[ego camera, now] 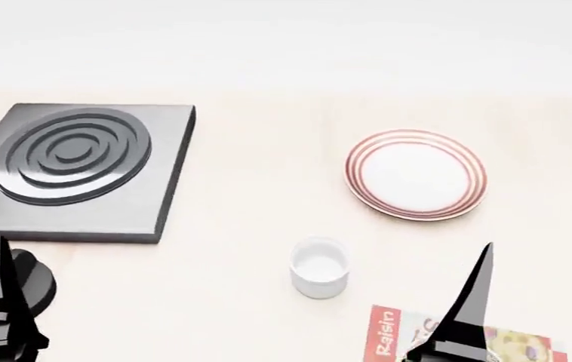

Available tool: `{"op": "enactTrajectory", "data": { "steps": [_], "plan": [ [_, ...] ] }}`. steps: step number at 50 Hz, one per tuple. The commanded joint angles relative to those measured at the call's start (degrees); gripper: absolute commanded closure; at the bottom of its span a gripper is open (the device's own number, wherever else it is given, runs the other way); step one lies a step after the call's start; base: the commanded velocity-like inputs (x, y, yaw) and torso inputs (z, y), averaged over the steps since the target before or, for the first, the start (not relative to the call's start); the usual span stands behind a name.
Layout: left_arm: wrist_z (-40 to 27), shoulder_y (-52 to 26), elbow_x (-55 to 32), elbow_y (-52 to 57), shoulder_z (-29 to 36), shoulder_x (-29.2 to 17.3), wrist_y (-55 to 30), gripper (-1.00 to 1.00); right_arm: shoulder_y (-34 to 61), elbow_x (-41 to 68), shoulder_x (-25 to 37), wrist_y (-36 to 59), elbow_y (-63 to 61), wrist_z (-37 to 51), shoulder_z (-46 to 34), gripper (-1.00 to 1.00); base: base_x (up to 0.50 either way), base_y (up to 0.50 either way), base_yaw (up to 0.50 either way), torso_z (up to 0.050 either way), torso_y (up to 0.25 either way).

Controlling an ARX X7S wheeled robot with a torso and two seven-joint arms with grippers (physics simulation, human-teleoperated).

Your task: Pick the akita bowl on the cookies box and place it on the plate.

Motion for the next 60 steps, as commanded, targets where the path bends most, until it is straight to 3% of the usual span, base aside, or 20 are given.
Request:
{"op": "enactTrajectory", "data": {
  "steps": [1,32,39,44,60],
  "plan": [
    [-0.4,0.1,-0.4,0.1,0.3,-0.5,0.3,-1.00,-0.2,0.2,0.5,-0.5,-0.3,0.5,0.1,-1.00,-0.25,-0.50,0.00,0.000,0.000],
    [-1.3,0.7,-1.4,-0.4,1.0,-1.6,1.5,-1.00,-0.7,-0.3,0.8,-3.3,0.9,1.2,-1.0,-1.00,-0.24,-0.50,0.00,0.000,0.000],
    [-1.9,0.7,-1.9,-0.5,1.3,-2.1,1.7,-1.00,-0.7,-2.8,1.1,-3.0,1.4,1.9,-2.6,-1.00,0.00,-0.05,0.00,0.000,0.000],
    [-2.3,0.7,-2.3,-0.6,1.3,-2.3,1.8,-1.00,-1.0,1.6,1.8,-2.8,0.6,0.6,-1.6,-1.00,0.41,-0.02,0.00,0.000,0.000],
    [-3.2,0.7,-2.9,-0.8,2.1,-3.3,2.4,-1.00,-0.9,1.9,2.6,-2.7,0.6,0.6,-2.4,-1.00,0.50,-0.04,0.00,0.000,0.000]
  ]
}}
